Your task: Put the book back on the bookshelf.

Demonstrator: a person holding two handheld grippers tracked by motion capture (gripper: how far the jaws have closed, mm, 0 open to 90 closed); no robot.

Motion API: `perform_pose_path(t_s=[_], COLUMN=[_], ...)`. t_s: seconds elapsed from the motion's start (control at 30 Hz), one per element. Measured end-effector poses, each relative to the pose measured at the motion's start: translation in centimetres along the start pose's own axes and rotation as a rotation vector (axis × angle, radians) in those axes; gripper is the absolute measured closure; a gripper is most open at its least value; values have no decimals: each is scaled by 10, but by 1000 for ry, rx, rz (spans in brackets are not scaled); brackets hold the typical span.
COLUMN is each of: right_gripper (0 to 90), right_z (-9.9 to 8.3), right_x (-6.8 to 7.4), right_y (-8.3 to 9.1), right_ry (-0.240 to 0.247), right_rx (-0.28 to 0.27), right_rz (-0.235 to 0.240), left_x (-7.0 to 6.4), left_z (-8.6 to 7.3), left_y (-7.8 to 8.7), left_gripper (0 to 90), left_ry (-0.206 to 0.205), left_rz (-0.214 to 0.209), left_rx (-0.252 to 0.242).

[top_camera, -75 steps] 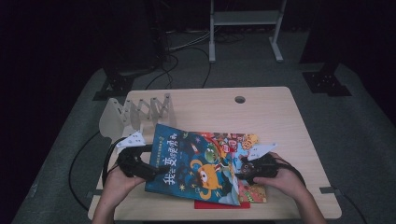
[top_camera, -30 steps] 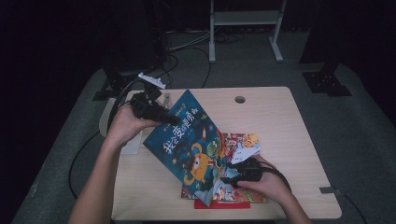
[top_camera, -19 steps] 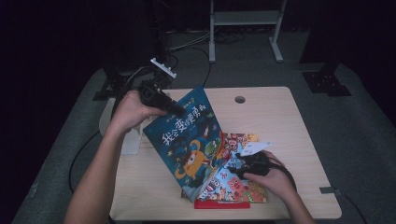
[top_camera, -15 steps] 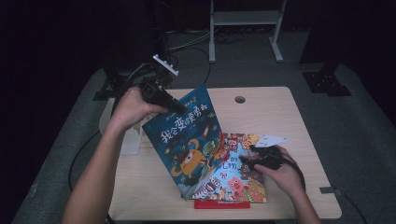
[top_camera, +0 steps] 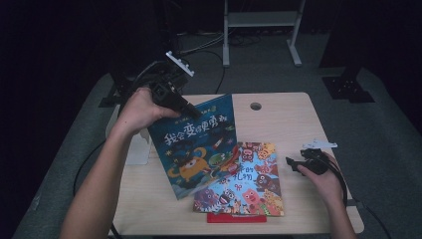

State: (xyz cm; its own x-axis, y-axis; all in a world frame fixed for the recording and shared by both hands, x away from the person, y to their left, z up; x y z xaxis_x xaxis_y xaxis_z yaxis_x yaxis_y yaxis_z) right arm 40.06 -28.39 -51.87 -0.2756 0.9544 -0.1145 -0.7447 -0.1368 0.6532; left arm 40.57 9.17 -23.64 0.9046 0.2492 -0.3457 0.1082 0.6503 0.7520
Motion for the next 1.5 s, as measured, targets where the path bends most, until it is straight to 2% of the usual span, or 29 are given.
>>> perform_pose_path(t_s=[0.07,0.23,0.27,0.4,0.53,0.7,1.0,1.03,1.3,1.43,1.5], right_gripper=[299,290,288,271,254,232,230,230,230,230,231], right_z=[-5,-9,-10,-12,-13,-12,-11,-11,-11,-11,-11], right_x=[-3,-4,-5,-7,-8,-8,-7,-7,-7,-7,-7], right_y=[-7,-14,-16,-21,-23,-24,-25,-25,-26,-26,-26], right_ry=[-7,-15,-17,-28,-53,-53,-57,-57,-61,-61,-61], right_rx=[16,29,29,30,10,12,13,13,12,12,12], right_rz=[-24,-44,-50,-56,-55,-56,-60,-60,-63,-62,-62], left_x=[-2,-2,-2,-2,0,2,6,6,7,7,7], left_z=[-1,-5,-9,-14,-25,-39,-71,-71,-108,-118,-131], left_y=[4,8,11,17,29,42,66,66,88,95,104], left_gripper=[823,822,822,822,821,821,821,821,822,822,822], left_ry=[-14,-22,-34,-28,-6,23,79,79,139,152,175], left_rz=[42,55,71,89,124,154,185,185,223,232,243], left_rx=[12,9,3,1,1,-18,-51,-51,-80,-84,-100])
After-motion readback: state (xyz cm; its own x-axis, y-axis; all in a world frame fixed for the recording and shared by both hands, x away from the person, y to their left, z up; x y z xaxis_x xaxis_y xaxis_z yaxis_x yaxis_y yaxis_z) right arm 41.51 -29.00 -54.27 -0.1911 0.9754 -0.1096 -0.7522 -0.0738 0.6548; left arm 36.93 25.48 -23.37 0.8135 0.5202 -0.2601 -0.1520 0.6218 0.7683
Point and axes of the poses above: each handheld gripper's, and its own axes: y roughly backward along the jaws, z roughly out of its top, x roughly to its left, the point moved 6 cm from there along -y, roughly forward along the jaws, and after that the axes turned 11 degrees about -z, right-handed, at the moved point
